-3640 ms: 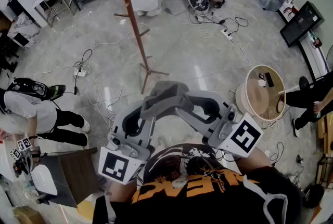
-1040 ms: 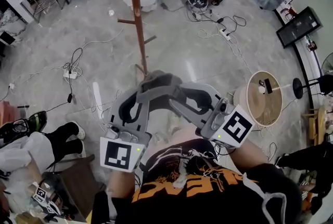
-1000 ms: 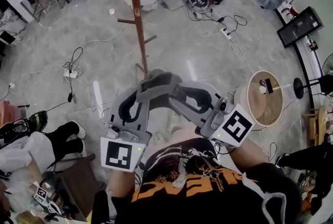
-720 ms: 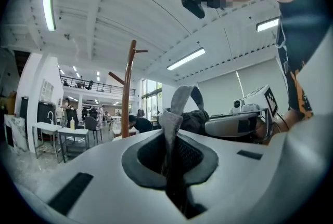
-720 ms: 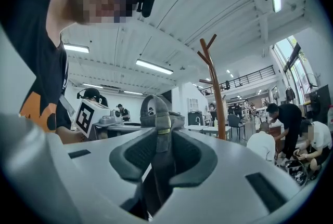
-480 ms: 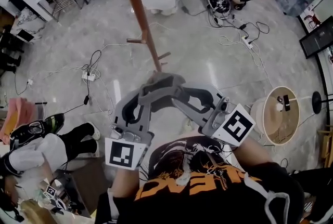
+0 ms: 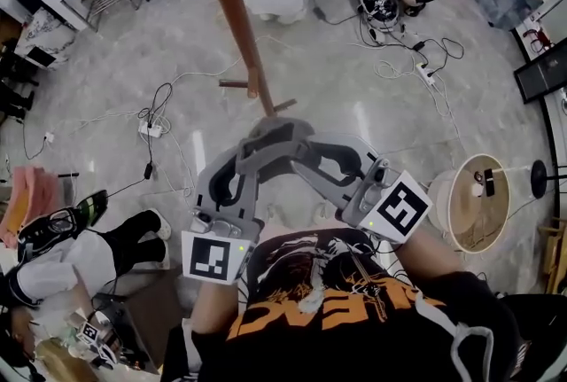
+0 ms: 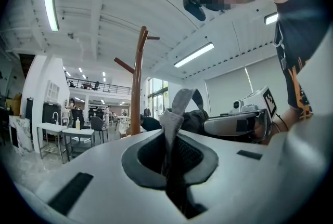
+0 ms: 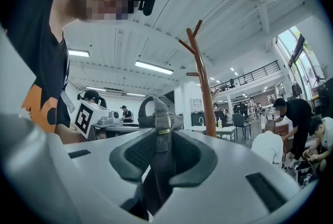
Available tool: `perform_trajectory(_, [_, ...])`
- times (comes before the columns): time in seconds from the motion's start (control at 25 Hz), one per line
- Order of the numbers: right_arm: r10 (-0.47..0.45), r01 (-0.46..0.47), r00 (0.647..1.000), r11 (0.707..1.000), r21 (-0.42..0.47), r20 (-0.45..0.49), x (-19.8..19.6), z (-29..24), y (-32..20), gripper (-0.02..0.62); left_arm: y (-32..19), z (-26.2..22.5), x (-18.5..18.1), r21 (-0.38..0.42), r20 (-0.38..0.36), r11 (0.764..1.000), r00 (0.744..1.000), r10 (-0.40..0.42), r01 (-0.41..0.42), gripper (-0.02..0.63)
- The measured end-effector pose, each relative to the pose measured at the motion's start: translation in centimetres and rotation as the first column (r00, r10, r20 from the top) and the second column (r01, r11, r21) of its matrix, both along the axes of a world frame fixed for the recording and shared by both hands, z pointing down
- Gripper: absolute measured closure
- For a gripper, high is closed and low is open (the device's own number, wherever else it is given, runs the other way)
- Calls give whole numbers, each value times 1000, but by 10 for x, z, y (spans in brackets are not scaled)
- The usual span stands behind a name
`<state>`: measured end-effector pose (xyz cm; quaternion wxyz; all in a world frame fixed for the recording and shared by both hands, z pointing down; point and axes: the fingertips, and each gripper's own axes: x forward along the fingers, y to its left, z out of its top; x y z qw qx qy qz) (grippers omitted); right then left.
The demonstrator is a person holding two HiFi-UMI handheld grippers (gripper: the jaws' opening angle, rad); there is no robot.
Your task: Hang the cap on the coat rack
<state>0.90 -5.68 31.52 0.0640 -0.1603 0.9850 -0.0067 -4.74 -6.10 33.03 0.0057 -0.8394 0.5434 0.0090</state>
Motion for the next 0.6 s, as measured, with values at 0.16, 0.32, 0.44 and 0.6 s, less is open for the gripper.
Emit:
perform_trajectory(0.16, [31, -31, 1000, 999, -8, -4, -15, 2, -5, 497, -8, 2, -13, 5, 2, 999, 999, 35, -35, 574])
perform_trajectory(0.32, [50, -50, 998, 998, -23, -24, -26, 12, -10, 497, -14, 12, -24, -6, -9, 999, 999, 53, -53, 574])
perform_trajectory(0.44, [61, -63, 997, 997, -45, -44, -33, 27, -14, 497, -20, 25, -32, -25, -8, 997, 998, 70, -70, 574])
perform_trajectory(0.6, [83, -86, 995, 994, -67, -55, -40, 43, -28, 497, -35, 42, -42, -40, -36, 995, 996, 86, -87, 574])
